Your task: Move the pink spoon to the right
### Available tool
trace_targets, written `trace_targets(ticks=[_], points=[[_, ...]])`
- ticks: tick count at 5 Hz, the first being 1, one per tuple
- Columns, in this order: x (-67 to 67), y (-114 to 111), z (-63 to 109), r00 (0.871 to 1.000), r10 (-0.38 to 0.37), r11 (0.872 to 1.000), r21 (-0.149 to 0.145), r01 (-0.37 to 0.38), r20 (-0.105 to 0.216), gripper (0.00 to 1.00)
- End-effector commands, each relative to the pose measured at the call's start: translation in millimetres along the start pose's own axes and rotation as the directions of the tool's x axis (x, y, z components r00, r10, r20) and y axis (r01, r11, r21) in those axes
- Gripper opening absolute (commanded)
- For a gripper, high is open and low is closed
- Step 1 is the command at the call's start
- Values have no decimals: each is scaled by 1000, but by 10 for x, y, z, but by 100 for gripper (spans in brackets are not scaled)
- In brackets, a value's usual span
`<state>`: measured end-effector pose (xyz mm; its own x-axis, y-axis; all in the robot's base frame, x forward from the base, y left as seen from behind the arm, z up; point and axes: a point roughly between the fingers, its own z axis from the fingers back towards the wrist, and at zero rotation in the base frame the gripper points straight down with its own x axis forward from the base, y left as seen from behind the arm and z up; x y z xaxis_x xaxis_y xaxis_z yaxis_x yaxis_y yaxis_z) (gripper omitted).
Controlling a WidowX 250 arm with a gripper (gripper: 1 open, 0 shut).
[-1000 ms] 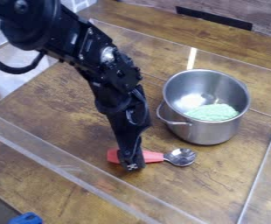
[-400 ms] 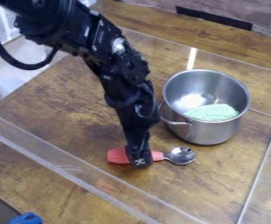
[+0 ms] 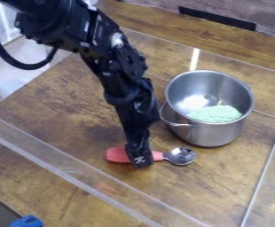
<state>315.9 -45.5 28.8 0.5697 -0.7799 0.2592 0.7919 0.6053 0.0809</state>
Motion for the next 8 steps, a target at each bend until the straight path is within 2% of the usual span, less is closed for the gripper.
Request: trace_targets(ticks=[1, 7, 8], points=[[42, 126, 88, 999, 8, 1000, 22, -9, 35, 100], [55, 120, 91, 998, 7, 998, -70, -2, 69, 100], [-14, 180, 262, 998, 23, 998, -58, -20, 56, 100]])
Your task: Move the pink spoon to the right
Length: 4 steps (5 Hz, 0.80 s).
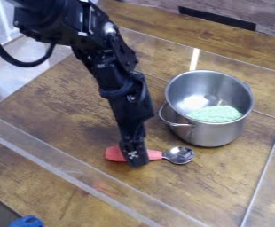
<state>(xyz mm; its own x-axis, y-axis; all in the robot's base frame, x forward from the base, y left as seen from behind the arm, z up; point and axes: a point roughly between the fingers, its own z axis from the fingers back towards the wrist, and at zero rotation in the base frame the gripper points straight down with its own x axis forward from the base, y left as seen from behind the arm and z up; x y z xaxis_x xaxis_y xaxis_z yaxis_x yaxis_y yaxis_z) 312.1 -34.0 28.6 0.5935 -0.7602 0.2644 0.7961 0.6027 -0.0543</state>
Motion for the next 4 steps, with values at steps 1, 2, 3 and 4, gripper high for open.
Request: trace_targets(ticks=[1, 2, 3, 4], points=[[44, 143, 466, 999, 2, 995, 97, -6, 41, 100], [-51, 182, 802, 999, 16, 990, 143, -21, 35, 100], [-160, 177, 1033, 999, 17, 984, 176, -25, 47, 100], [-268, 105, 1064, 998, -38, 984, 178, 29, 48, 100]])
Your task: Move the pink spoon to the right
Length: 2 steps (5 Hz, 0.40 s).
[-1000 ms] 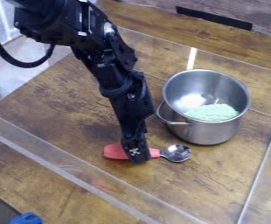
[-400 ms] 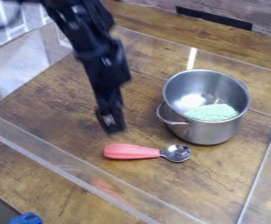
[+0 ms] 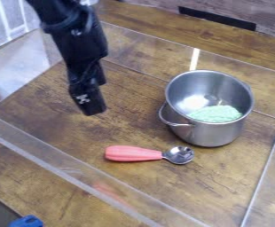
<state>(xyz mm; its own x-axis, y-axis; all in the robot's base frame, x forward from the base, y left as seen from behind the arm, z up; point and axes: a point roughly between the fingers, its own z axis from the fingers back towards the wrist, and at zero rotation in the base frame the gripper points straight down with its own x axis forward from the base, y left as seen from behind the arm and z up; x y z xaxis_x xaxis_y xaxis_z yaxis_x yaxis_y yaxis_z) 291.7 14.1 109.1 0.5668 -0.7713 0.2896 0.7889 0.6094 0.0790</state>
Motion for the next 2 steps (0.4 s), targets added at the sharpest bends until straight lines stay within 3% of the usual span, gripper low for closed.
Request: trace_targets(ticks=[1, 2], points=[[-3, 32, 62, 999, -22, 998, 59, 20, 28, 100], [-20, 3, -22, 999, -37, 997, 68, 34, 33, 100]])
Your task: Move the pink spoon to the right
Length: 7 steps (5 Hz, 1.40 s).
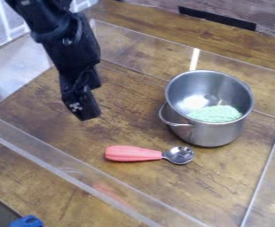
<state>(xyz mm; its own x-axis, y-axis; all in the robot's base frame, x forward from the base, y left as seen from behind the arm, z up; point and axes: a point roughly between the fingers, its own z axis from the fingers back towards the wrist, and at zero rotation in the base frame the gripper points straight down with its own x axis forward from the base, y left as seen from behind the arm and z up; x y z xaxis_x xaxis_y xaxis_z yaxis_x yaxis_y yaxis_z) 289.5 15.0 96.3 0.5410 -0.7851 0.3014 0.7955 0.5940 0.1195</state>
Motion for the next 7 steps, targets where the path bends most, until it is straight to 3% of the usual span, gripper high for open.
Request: trace_targets(ticks=[1, 7], points=[[25, 30, 11, 1000, -14, 999, 41, 13, 24, 100], [-9, 51, -389, 997, -20, 999, 44, 17, 78, 100]])
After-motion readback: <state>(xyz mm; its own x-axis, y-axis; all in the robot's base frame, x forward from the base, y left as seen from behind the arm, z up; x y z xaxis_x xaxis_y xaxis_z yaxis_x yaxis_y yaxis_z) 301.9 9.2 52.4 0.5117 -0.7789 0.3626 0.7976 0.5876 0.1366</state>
